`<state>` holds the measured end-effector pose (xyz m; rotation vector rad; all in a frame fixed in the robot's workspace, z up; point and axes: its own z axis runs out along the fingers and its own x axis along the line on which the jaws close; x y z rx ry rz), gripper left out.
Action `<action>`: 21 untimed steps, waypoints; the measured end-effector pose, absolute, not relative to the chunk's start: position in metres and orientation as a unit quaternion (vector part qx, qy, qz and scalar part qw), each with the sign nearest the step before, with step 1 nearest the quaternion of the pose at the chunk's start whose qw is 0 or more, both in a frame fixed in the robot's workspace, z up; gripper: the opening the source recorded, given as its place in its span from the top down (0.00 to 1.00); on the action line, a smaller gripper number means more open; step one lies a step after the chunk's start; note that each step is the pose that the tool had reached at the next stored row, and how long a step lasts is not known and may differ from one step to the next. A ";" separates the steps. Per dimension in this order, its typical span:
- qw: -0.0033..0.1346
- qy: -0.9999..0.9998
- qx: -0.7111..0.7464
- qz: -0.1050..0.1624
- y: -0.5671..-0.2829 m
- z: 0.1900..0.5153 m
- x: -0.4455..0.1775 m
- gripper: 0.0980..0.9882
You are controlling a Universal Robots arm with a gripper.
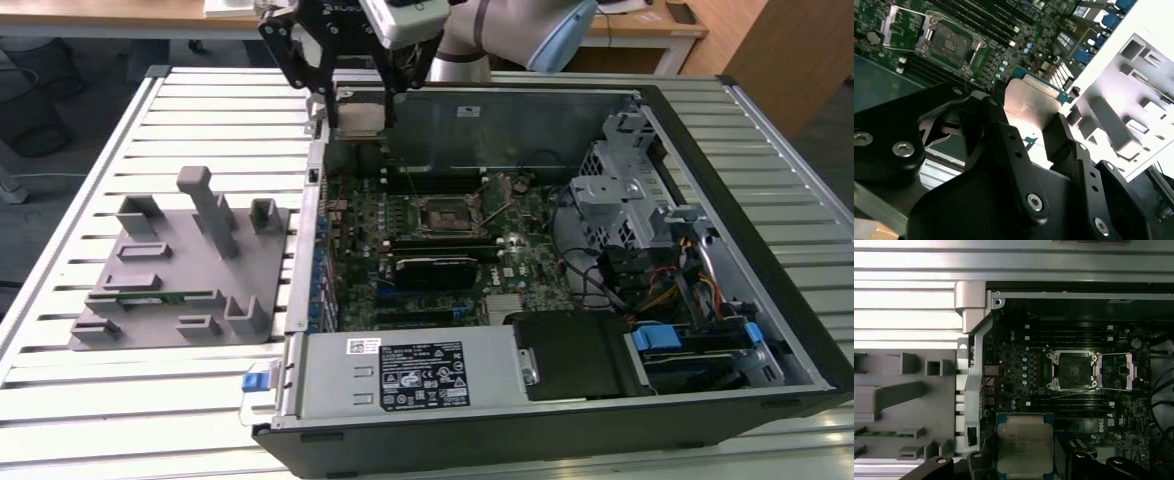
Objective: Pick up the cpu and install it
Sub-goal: 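Pick up the cpu and move it towards the insertion slot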
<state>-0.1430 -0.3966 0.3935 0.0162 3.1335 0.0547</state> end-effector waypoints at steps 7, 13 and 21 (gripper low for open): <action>0.004 1.000 0.005 0.017 -0.390 0.392 -0.124 0.50; 0.004 1.000 0.005 0.018 -0.381 0.387 -0.109 0.50; 0.004 1.000 0.005 0.018 -0.362 0.380 -0.091 0.50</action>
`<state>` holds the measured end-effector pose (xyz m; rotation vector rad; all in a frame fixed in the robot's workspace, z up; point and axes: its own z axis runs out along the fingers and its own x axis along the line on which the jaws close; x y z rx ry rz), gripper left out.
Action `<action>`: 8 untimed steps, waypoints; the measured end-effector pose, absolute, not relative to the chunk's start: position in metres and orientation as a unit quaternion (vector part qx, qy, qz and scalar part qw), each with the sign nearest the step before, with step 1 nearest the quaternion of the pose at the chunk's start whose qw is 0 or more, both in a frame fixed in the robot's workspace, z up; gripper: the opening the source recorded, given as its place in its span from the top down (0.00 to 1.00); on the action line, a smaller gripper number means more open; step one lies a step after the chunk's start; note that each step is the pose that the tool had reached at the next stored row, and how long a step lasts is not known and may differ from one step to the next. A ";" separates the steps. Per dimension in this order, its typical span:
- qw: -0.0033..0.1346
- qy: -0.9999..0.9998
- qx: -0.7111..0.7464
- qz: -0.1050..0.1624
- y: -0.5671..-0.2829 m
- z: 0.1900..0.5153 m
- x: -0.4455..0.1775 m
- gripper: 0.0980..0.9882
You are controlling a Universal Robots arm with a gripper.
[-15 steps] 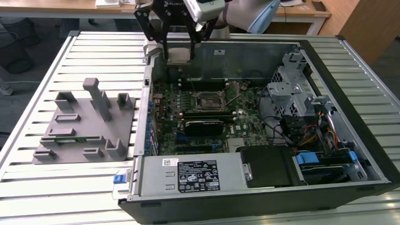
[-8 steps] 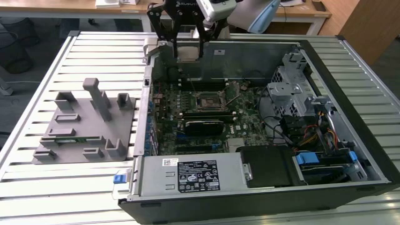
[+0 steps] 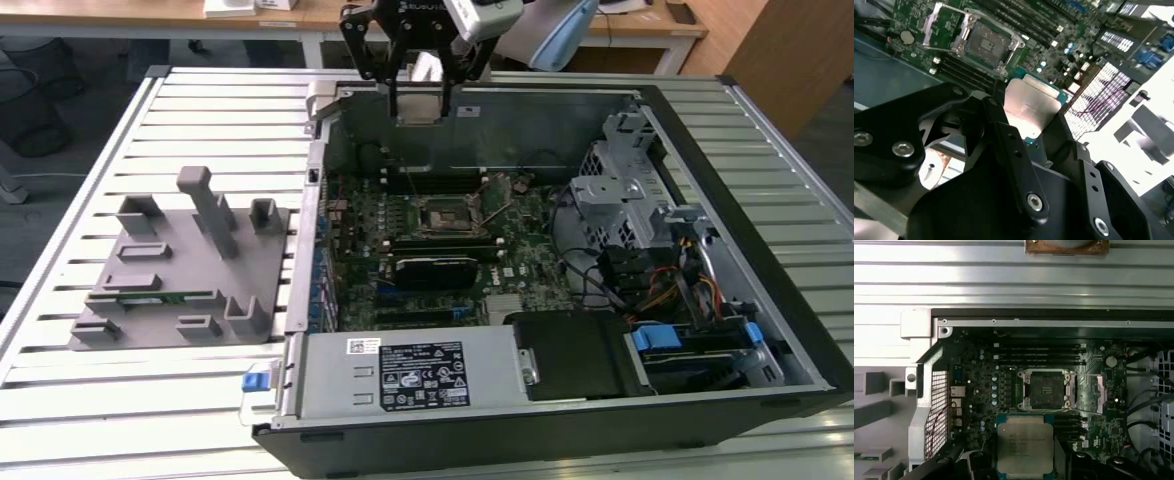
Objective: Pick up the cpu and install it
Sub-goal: 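Pick up the cpu and move it towards the insertion slot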
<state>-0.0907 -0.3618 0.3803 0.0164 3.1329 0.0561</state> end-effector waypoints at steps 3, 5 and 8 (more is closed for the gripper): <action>0.004 1.000 0.005 0.018 -0.358 0.379 -0.082 0.50; 0.004 1.000 0.005 0.018 -0.356 0.379 -0.077 0.50; 0.005 1.000 0.005 0.019 -0.352 0.379 -0.070 0.50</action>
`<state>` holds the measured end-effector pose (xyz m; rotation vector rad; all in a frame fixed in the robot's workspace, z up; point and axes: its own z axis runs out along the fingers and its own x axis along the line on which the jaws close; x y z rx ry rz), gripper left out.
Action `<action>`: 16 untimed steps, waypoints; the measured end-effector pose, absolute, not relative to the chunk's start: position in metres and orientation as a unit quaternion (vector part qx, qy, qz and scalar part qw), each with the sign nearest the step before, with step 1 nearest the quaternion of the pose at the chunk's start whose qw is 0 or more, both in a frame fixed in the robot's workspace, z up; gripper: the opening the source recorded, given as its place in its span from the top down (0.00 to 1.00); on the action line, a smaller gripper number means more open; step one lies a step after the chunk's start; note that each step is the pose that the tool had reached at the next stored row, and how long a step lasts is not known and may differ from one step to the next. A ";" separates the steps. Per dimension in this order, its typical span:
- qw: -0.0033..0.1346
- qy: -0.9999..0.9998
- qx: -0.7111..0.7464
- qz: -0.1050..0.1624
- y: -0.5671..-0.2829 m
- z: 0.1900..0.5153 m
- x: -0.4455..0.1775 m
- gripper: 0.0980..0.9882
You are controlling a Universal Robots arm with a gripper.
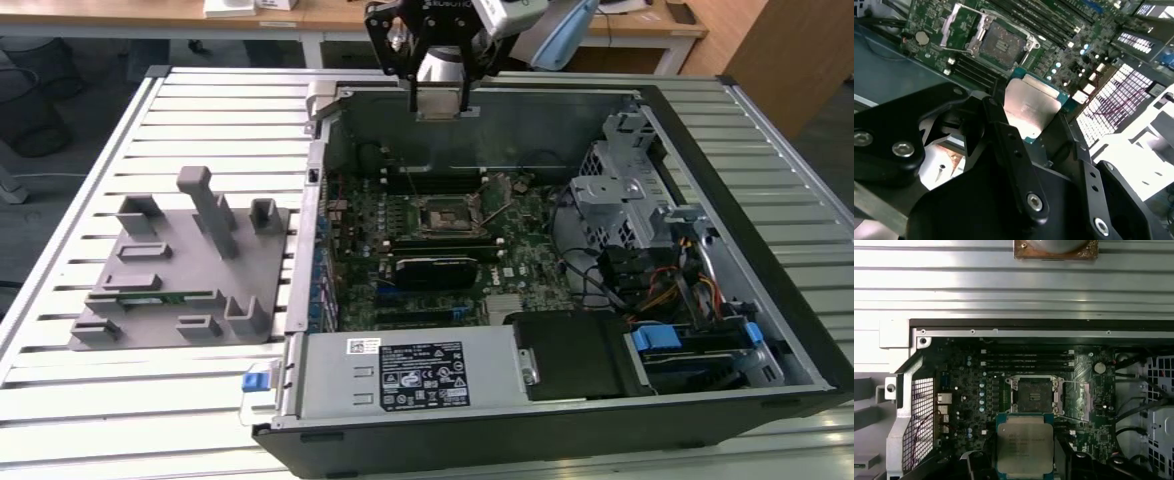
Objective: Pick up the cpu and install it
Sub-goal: 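Pick up the cpu and move it towards the insertion slot, then place the cpu into insertion slot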
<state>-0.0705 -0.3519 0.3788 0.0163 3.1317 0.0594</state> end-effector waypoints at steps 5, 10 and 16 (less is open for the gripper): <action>0.005 1.000 0.005 0.019 -0.349 0.378 -0.065 0.50; 0.005 1.000 0.005 0.019 -0.349 0.378 -0.062 0.50; 0.005 1.000 0.005 0.019 -0.349 0.378 -0.062 0.50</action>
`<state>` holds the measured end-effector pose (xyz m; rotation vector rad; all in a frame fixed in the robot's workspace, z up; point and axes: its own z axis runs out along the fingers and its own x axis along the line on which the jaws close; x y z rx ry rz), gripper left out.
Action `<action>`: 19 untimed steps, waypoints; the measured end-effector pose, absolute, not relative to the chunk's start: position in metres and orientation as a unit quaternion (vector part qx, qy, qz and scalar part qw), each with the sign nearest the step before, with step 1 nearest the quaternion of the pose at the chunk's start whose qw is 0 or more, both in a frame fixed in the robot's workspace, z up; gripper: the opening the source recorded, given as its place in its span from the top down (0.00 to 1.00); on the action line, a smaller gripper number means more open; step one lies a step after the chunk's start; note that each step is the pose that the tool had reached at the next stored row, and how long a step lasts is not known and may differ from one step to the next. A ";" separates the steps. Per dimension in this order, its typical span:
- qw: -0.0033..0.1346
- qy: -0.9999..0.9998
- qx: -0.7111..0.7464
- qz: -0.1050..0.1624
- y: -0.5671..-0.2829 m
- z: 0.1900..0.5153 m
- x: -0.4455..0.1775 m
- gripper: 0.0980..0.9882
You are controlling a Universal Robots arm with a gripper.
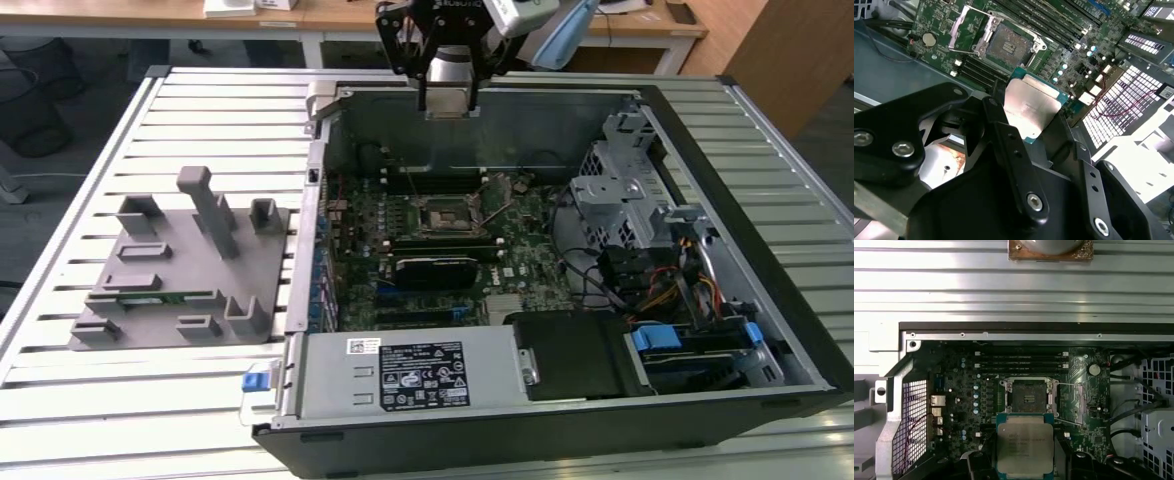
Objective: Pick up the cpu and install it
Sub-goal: 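Place the cpu into insertion slot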
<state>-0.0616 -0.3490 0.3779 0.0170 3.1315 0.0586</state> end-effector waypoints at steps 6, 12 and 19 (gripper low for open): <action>0.005 0.999 0.030 0.019 -0.349 0.378 -0.062 0.50; 0.006 0.997 0.079 0.018 -0.349 0.377 -0.062 0.50; 0.007 0.992 0.122 0.018 -0.348 0.377 -0.062 0.50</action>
